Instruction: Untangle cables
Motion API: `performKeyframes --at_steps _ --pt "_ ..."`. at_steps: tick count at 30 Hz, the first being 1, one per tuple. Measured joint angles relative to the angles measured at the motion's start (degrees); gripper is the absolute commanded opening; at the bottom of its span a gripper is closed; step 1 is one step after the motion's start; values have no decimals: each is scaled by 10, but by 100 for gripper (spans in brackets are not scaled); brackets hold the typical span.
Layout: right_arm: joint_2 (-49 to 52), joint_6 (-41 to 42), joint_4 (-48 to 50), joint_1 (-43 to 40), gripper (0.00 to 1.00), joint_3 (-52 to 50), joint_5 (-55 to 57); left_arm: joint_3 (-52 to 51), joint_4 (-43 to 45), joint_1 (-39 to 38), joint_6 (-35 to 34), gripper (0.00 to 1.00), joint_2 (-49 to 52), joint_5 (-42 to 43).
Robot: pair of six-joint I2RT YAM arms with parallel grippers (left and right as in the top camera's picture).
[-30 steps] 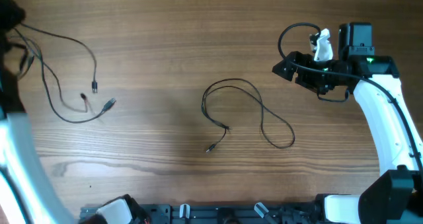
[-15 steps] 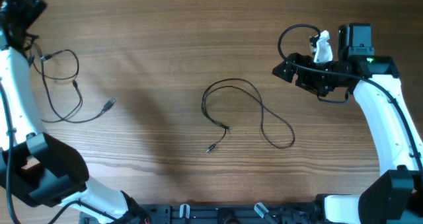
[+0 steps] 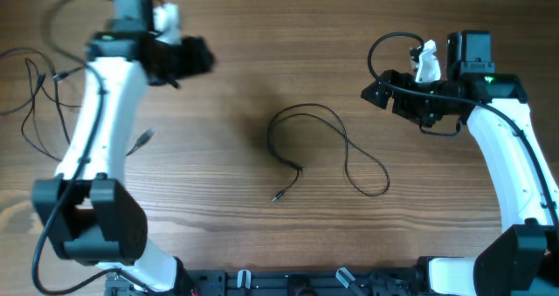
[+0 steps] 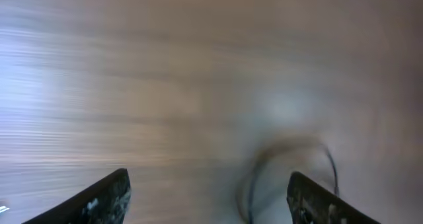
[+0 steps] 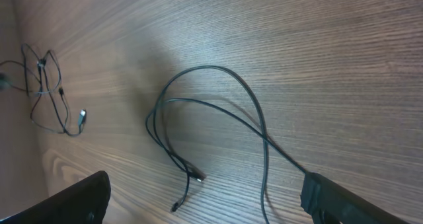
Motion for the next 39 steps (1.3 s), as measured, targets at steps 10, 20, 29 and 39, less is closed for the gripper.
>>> performKeyframes --at_steps 10,20,29,39 --pt "0 0 -8 0 95 0 0 -90 49 -129 28 65 38 17" --pt "0 0 -13 0 95 0 0 -202 147 -230 -175 51 66 -85" --pt "0 0 -20 0 96 0 0 -255 213 -256 -253 4 58 -157" --pt "0 0 -25 0 96 0 0 -258 189 -222 -228 4 11 -171"
